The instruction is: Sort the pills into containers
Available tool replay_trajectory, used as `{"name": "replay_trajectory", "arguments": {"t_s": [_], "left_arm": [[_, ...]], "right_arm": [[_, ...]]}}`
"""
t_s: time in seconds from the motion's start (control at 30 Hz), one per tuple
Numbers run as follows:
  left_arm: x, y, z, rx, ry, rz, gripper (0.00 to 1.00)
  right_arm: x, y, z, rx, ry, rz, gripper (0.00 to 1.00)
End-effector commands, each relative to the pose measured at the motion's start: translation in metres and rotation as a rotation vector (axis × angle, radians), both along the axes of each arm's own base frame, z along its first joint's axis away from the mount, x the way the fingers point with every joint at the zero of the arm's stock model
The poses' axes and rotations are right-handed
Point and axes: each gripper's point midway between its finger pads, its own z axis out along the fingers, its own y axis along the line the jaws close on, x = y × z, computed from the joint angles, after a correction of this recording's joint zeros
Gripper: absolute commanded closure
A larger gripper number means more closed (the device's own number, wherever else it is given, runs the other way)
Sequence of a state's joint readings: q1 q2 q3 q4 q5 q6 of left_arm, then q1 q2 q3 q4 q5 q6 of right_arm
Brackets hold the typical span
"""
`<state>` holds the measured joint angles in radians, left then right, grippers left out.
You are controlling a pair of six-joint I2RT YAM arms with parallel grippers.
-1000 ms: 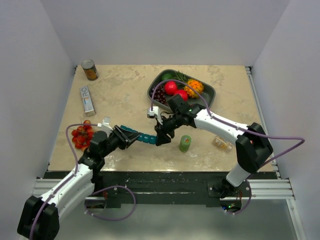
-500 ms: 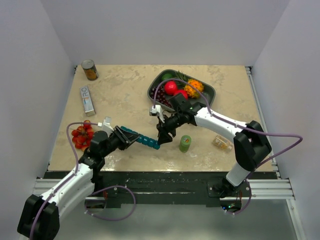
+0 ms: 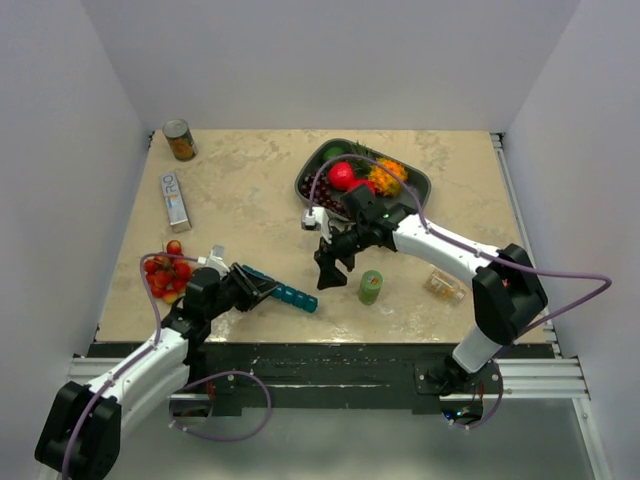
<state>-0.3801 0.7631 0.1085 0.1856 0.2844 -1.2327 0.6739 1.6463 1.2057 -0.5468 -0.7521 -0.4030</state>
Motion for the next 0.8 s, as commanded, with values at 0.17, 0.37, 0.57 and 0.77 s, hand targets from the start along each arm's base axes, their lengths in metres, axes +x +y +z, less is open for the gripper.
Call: {"name": "replay_trajectory", "arguments": {"t_s": [0.17,0.37,0.57,0.77], "left_arm": [[0.004,-0.004,0.013,-0.120,0.005,0.047,1.00],[0.005,-0.004,0.019,-0.131,-0.009,0.050,1.00],[0.005,-0.006,0.023,-0.141,-0.023,0.037,1.00],[0.005,-0.007,0.027,-0.149,-0.036,0.030,1.00]], "right_arm": [[-0.040,0.026,-0.006,-0.050,-0.122,0.144,0.20],[-0.036,0.026,-0.024,-0.126,-0.157,0.129,0.21],[-0.028,0.025,-0.030,-0.159,-0.173,0.104,0.24],[-0.023,0.025,-0.035,-0.187,-0.176,0.084,0.33]]}}
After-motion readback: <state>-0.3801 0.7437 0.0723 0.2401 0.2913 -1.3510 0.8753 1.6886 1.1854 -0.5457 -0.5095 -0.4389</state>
